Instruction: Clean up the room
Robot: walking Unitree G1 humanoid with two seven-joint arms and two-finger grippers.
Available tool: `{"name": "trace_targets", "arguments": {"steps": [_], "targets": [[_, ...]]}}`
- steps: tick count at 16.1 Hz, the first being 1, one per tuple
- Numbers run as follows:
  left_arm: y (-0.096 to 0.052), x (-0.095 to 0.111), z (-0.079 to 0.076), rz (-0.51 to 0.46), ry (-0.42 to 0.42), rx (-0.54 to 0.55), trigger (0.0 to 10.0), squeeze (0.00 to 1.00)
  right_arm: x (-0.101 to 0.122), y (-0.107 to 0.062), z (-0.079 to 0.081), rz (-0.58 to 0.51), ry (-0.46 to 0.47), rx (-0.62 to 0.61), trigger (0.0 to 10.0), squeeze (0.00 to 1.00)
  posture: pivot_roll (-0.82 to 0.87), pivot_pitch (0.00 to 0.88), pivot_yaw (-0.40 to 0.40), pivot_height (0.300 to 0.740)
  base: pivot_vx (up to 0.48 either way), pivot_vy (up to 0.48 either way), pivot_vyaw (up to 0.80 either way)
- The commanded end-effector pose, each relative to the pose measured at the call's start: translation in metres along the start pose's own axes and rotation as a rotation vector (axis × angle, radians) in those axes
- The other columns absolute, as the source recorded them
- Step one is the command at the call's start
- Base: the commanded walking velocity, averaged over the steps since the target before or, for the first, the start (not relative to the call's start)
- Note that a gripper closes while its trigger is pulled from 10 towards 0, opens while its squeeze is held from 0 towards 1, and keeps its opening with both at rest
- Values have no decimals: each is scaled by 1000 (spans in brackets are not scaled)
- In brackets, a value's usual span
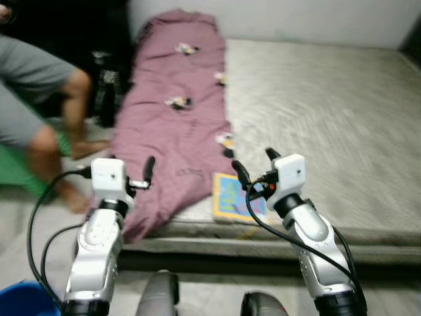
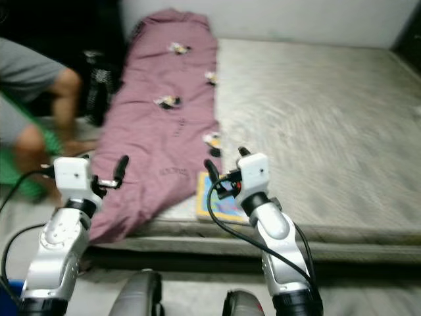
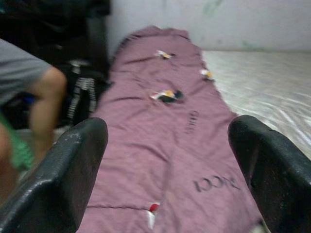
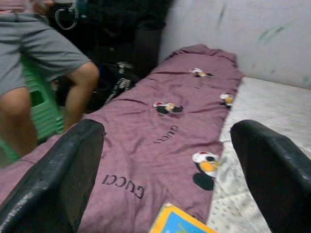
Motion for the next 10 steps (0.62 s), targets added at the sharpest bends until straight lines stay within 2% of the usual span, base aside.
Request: {"name": "trace_targets", "arguments": {"steps": [1, 6, 9, 10], "targets": [[0, -4, -9, 13, -10, -22, 10000, 0, -6, -5, -8, 22, -10, -24, 10000, 0, -9, 0, -12, 662, 247, 0, 425], [0, -6, -8, 21, -13, -20, 10000, 0, -7, -4, -11, 24, 1, -37, 10000, 0, -9, 0, -11, 662, 276, 0, 0], [0, -8, -8, 31, -17, -7, 10000, 0, -10, -4, -12, 41, 10, -44, 10000, 0, -9, 0, -13, 662, 0, 0, 0], [0, -9, -8, 35, -20, -3, 10000, 0, -11, -4, -13, 49, 10, -47, 10000, 0, -9, 0, -13, 662, 0, 0, -800]]}}
Point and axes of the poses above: a point about 5 cm out from each wrist's last joint towards the gripper, its own y axis pointing out of the wrist towards the gripper, its own x axis along the axis of the wrist's last joint, z = x × y, the point moved 5 cm from there along y, pointing out of the wrist towards the gripper, and after that the axes turned 10 degrees about -y, right-handed, at the moved point
